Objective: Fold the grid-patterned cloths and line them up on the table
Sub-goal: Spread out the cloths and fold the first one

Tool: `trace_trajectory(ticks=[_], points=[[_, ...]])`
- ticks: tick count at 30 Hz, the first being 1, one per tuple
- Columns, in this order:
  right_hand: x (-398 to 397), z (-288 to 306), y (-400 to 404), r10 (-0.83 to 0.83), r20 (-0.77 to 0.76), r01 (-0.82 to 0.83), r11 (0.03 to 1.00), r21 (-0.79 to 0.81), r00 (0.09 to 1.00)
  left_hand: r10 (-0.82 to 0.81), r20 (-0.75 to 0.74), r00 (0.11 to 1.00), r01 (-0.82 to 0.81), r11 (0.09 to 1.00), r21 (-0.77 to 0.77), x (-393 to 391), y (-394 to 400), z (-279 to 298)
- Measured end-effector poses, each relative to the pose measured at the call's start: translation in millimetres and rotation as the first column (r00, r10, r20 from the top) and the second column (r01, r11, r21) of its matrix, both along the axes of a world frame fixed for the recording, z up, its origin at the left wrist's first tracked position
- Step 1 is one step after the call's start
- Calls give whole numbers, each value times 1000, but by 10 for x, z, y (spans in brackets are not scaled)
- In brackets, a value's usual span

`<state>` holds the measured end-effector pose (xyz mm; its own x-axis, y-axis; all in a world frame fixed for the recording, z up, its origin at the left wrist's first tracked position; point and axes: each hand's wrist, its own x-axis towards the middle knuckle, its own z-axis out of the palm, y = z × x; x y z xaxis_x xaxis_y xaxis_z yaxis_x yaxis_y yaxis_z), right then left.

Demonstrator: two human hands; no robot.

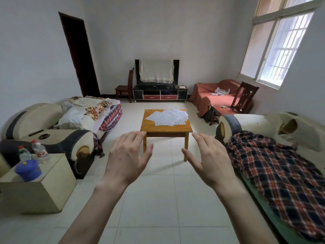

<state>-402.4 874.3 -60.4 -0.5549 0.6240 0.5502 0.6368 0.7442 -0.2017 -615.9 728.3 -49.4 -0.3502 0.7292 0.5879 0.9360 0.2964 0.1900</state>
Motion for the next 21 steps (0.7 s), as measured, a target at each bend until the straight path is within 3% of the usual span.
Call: trace_trajectory(ticks=[21], points=[[-2161, -259, 3688, 26, 9, -26, 999, -24, 1000, 29, 23, 999, -28, 1000, -10, -2142, 3586, -207]])
